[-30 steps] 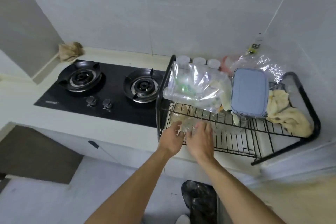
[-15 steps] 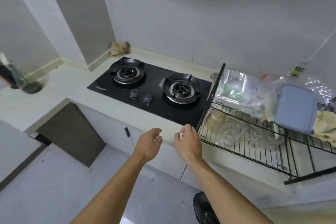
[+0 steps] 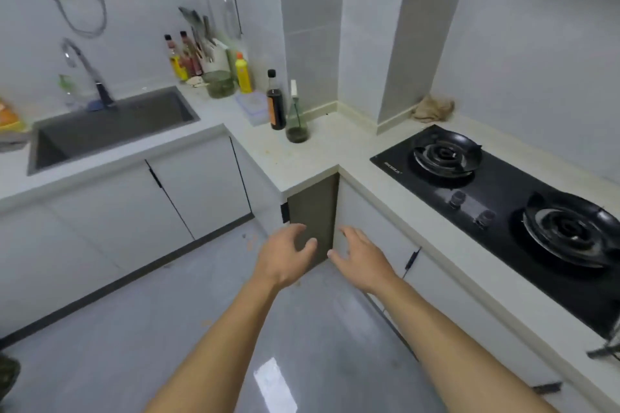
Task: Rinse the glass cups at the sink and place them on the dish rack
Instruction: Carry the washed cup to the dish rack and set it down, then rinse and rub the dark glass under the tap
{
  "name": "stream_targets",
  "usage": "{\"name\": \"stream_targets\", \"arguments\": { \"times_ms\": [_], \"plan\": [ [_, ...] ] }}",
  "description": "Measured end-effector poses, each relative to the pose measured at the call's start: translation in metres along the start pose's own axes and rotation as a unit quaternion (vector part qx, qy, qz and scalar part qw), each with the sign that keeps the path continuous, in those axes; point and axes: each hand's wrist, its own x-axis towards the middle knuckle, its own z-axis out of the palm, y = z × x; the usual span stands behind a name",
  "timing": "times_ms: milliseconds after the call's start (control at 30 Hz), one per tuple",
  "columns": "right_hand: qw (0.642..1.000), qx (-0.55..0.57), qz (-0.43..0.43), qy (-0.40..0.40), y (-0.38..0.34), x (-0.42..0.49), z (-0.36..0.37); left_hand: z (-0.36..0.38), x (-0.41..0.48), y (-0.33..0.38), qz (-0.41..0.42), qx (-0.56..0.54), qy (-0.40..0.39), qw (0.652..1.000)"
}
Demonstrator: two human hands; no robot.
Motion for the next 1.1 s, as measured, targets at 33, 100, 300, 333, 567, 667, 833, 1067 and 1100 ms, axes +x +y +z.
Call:
{"name": "stream_targets", "arguments": {
  "times_ms": [33,100,300,333,567,667,833,1067,1100],
  "plan": [
    [1.0,-0.001,-0.016,-0.009,-0.018,0.008,0.009,-0.016,0.003,-0.018,-0.02,-0.01,0.019,1.0],
    [0.998,0.0,-0.054,-0.03,-0.05,0.025,0.027,-0.043,0.007,-0.051,-0.053,-0.023,0.052,0.997],
    [0.986,-0.022,-0.139,-0.087,-0.135,0.084,0.075,-0.097,0.011,-0.124,-0.105,-0.019,0.117,0.987],
    [0.984,-0.028,-0.151,-0.093,-0.146,0.095,0.083,-0.105,0.014,-0.135,-0.115,-0.011,0.122,0.986],
    [0.964,-0.064,-0.223,-0.131,-0.216,0.197,0.125,-0.161,0.062,-0.196,-0.196,0.018,0.139,0.971],
    [0.957,-0.061,-0.241,-0.151,-0.241,0.243,0.13,-0.185,0.098,-0.208,-0.222,0.015,0.15,0.963],
    [0.944,-0.061,-0.269,-0.183,-0.277,0.322,0.139,-0.214,0.158,-0.226,-0.257,-0.007,0.176,0.95],
    [0.937,-0.081,-0.273,-0.201,-0.325,0.409,0.161,-0.252,0.224,-0.266,-0.279,-0.014,0.189,0.941],
    [0.936,-0.084,-0.272,-0.205,-0.333,0.422,0.167,-0.259,0.235,-0.274,-0.28,-0.014,0.191,0.941]
  ]
}}
